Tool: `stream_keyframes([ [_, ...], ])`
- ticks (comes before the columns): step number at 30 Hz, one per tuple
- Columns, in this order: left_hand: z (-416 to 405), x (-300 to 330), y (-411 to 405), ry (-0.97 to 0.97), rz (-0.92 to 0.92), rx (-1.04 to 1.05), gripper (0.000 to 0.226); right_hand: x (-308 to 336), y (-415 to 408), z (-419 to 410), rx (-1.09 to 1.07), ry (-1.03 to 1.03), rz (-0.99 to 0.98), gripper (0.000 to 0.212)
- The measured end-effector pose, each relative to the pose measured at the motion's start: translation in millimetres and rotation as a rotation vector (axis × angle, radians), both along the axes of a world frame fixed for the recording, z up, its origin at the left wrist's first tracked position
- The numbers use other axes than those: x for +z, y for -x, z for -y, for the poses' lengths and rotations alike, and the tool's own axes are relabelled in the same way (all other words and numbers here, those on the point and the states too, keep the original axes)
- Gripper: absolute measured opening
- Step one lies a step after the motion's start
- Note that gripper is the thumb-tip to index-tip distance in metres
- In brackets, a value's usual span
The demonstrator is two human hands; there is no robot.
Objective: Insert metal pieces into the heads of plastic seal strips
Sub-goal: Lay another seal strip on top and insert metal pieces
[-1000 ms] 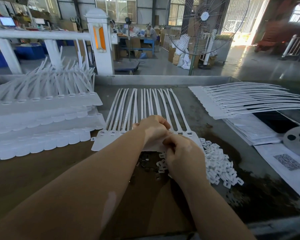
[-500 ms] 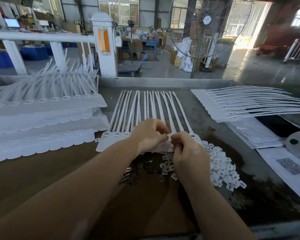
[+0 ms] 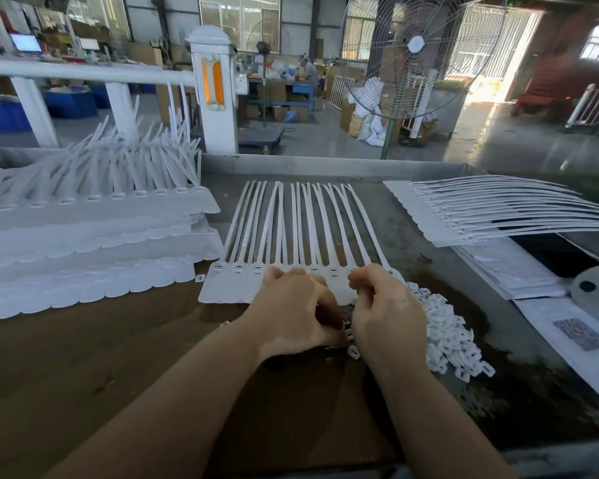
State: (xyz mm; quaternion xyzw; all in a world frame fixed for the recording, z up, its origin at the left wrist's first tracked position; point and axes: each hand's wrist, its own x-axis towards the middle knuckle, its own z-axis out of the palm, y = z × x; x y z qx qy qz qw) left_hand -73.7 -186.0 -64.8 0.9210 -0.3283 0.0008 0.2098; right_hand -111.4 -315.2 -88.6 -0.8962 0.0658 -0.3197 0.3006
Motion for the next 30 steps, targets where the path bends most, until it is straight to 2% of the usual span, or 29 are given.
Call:
stream_keyframes([
  [3, -0.7, -3.1, -1.6, -0.013, 0.021, -0.023, 0.020, -0.1, 0.1, 0.3, -0.005, 0.002, -0.020, 0.022],
  [6, 0.0, -3.6, -2.3, 0.047, -0.011, -0.036, 0.004, 1.0, 0.2, -0.4, -0.008, 0.004, -0.030, 0.022],
  [9, -1.0, -4.1, -5.6, 0.219, -0.112, -0.008, 0.017, 1.0, 0.1, 0.4, -0.026, 0.021, -0.031, 0.021],
  [14, -2.6, -7.3, -12.2, 0.436, -0.079, 0.154, 0.021, -0.7, -0.3, 1.3, -0.039, 0.049, -0.035, 0.020],
  [21, 0.8, -13.1, -13.3, 0.438, -0.039, 0.251, 0.017, -1.9, -0.5, -0.2, 0.092, 0.116, -0.012, 0.014],
  [26, 1.1, -14.7, -11.4, 0.504, -0.084, 0.254, 0.011, -2.4, -0.1, -0.4, 0.147, 0.143, 0.028, 0.010],
  [30, -0.4, -12.2, -9.9, 0.567, -0.140, 0.218, 0.017, -2.7, -0.4, 0.6, 0.163, 0.132, 0.048, 0.010],
])
